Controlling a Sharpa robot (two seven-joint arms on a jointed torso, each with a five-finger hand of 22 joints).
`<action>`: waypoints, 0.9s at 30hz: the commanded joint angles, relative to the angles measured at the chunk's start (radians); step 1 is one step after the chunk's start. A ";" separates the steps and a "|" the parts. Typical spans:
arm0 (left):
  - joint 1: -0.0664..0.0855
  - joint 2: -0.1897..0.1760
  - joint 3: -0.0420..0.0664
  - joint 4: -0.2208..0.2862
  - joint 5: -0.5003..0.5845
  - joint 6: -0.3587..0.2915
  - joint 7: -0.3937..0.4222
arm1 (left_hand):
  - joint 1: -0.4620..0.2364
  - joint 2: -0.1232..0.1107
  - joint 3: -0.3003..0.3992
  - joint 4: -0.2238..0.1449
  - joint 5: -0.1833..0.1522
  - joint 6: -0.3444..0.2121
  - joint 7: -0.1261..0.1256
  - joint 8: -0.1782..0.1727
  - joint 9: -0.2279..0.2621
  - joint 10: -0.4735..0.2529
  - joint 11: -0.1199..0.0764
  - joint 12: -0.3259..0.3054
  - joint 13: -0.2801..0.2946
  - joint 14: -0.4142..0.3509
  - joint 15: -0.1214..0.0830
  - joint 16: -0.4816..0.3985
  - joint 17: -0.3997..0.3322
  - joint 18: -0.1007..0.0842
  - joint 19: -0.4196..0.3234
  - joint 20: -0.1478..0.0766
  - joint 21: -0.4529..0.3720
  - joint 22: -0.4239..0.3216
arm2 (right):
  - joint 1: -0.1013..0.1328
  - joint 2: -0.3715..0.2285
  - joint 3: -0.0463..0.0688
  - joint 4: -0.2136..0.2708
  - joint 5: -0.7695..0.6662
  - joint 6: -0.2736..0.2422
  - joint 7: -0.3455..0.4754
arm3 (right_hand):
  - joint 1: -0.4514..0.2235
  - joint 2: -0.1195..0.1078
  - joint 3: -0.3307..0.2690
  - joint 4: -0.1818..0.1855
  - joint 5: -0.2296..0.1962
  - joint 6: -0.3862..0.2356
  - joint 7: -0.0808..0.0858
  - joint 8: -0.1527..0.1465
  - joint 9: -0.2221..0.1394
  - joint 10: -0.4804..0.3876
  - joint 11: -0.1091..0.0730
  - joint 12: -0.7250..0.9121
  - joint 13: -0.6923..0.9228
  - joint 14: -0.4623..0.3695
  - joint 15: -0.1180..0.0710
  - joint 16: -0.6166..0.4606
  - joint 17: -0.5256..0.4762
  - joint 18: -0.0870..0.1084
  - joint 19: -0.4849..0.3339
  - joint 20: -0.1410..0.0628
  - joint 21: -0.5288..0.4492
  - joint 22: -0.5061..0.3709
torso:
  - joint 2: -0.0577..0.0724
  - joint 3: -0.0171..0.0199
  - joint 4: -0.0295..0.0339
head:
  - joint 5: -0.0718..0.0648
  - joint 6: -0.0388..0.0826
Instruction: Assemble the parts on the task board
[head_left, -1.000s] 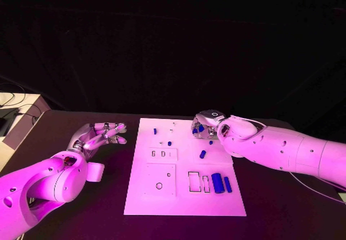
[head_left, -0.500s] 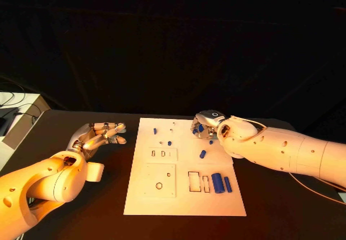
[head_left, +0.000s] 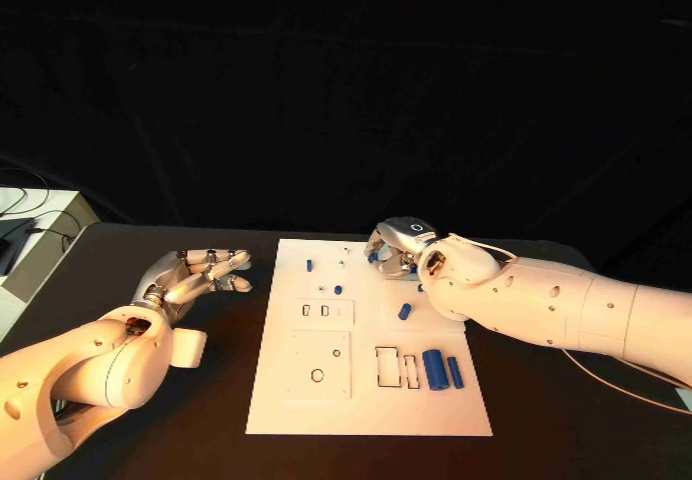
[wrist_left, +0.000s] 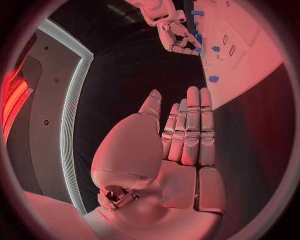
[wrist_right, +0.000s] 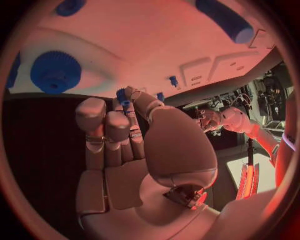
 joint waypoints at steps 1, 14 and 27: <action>0.000 0.002 0.001 0.001 -0.004 0.015 0.003 | -0.003 0.003 -0.003 -0.001 -0.006 -0.008 -0.001 0.001 0.001 -0.008 -0.001 0.001 0.000 0.005 0.001 -0.006 -0.002 0.004 0.005 -0.001 0.006 -0.001 | 0.001 0.019 0.001 -0.005 -0.043 -0.102 -0.056 | 0.027 0.036 0.000 -0.006 0.007 0.007 0.002 0.003 -0.001 0.096 -0.035 0.002 0.004 0.001 -0.005 -0.005 0.001 0.008 0.055 -0.009 -0.005 0.002 | 0.001 -0.0009 0.0018 | -0.001 0.002; 0.000 0.004 0.001 0.004 -0.004 0.017 0.002 | -0.002 0.004 -0.003 -0.001 -0.006 -0.008 -0.001 0.001 0.001 -0.008 -0.001 0.001 0.000 0.005 0.001 -0.006 -0.002 0.004 0.005 -0.001 0.007 -0.002 | 0.003 0.118 0.002 -0.094 -0.079 -0.137 -0.091 | 0.024 0.036 -0.004 -0.011 0.018 0.007 0.003 0.003 -0.002 0.096 -0.034 0.002 0.004 0.002 -0.005 -0.007 0.009 0.007 0.057 -0.009 -0.012 0.021 | 0.003 -0.0011 0.0041 | 0.001 0.001; 0.000 0.008 0.001 0.005 -0.005 0.019 0.002 | -0.002 0.004 -0.003 -0.001 -0.006 -0.008 -0.001 0.001 0.001 -0.008 -0.001 0.001 0.000 0.005 0.001 -0.006 -0.002 0.004 0.005 -0.001 0.007 -0.002 | -0.001 0.182 0.002 -0.178 -0.084 -0.120 -0.080 | 0.023 0.036 -0.005 -0.011 0.022 0.006 0.003 0.003 -0.002 0.094 -0.034 0.002 0.004 0.003 -0.005 -0.008 0.010 0.007 0.057 -0.009 -0.016 0.023 | 0.008 -0.0069 0.0110 | -0.003 0.002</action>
